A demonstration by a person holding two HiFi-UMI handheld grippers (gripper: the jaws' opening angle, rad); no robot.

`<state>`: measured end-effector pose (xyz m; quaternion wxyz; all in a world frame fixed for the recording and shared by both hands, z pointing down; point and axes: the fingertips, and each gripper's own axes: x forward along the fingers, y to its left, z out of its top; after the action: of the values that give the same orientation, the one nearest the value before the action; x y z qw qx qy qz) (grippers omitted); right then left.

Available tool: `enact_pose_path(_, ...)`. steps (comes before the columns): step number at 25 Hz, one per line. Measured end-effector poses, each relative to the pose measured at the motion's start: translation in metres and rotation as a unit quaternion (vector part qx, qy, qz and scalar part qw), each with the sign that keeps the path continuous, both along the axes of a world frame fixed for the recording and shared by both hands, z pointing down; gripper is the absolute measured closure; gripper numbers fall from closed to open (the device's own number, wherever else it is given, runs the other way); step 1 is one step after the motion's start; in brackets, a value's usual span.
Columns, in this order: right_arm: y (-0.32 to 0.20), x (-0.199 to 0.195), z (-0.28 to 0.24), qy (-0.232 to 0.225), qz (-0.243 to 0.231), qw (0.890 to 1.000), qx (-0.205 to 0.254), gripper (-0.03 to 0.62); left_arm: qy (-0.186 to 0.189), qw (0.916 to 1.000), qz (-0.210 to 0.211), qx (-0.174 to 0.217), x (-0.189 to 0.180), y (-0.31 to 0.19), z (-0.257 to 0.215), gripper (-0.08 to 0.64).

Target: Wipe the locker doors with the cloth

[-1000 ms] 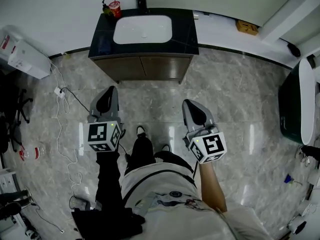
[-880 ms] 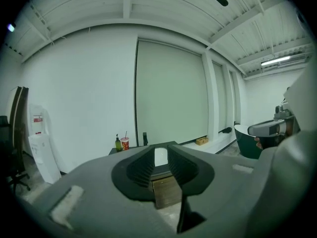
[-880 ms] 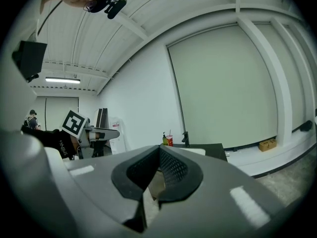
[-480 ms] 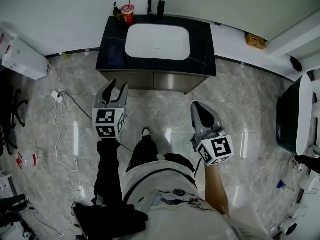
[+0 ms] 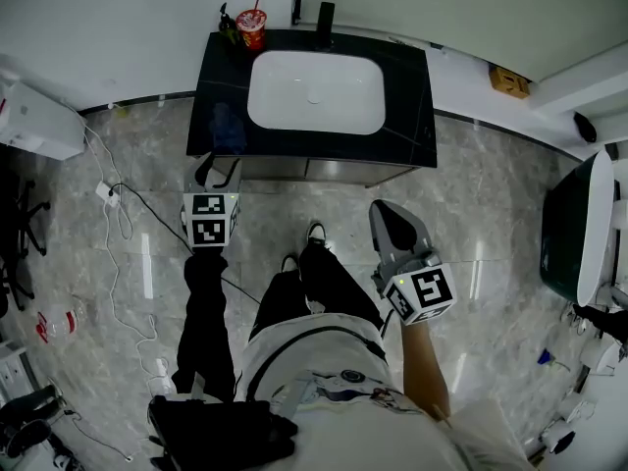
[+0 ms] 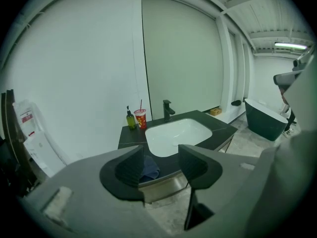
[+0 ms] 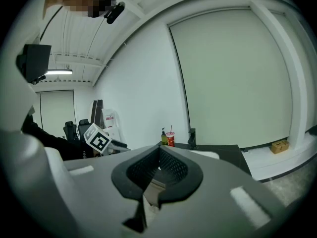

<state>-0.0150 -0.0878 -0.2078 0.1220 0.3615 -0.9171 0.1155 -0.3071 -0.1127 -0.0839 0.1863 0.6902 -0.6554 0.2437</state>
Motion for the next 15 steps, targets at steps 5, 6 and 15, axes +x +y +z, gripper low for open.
enact_pose_path(5, -0.031, -0.016, 0.004, -0.003, -0.046, 0.999, -0.001, 0.588, -0.035, 0.998, -0.02, -0.049, -0.03, -0.037, 0.044, 0.336)
enact_pose_path(6, -0.038, -0.018, 0.003, 0.0, -0.058, 0.998, 0.002, 0.588, -0.036, 0.9972, -0.023, -0.061, -0.036, -0.045, 0.055, 0.336)
enact_pose_path(15, -0.1, -0.024, 0.009, 0.018, -0.093, 0.995, -0.001, 0.588, -0.034, 0.9845, -0.036, -0.168, -0.058, -0.08, 0.152, 0.336)
